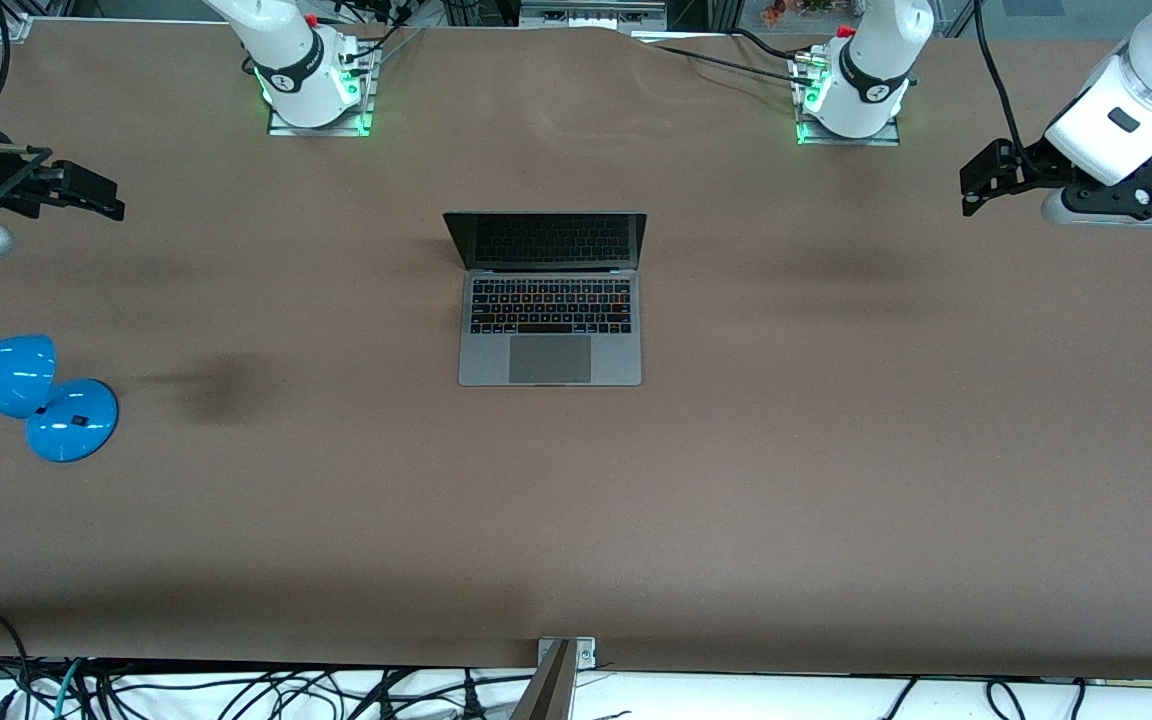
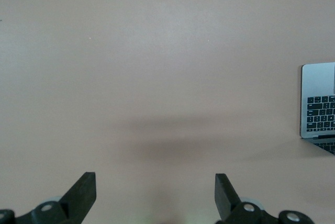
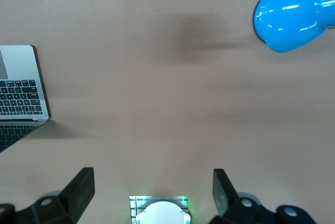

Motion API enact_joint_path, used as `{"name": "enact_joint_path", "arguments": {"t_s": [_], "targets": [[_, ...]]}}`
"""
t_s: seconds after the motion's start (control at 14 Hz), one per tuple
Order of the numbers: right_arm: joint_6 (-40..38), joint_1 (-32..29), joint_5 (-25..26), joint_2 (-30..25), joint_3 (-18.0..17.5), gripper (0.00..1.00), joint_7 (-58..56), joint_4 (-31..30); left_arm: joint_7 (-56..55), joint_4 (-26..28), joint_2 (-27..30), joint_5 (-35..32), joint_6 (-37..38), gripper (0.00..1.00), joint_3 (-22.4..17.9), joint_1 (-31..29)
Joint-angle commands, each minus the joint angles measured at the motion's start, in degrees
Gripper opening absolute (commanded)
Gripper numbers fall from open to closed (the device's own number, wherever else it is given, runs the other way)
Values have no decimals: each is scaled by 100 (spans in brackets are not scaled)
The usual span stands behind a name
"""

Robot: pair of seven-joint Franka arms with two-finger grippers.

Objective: Close laptop with both arms from behind

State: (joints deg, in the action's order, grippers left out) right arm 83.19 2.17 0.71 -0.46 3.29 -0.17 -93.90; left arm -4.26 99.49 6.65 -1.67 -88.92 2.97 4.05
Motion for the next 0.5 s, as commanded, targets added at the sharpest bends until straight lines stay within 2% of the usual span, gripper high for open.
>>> {"name": "enact_joint_path", "arguments": {"t_s": [0.0, 0.43], "targets": [[-40, -24, -97, -7, 5, 100, -27, 39, -5, -115, -58, 62, 130, 100, 28, -54], [-40, -24, -97, -7, 5, 100, -27, 39, -40, -106, -67, 62, 156, 100, 28, -45]]}}
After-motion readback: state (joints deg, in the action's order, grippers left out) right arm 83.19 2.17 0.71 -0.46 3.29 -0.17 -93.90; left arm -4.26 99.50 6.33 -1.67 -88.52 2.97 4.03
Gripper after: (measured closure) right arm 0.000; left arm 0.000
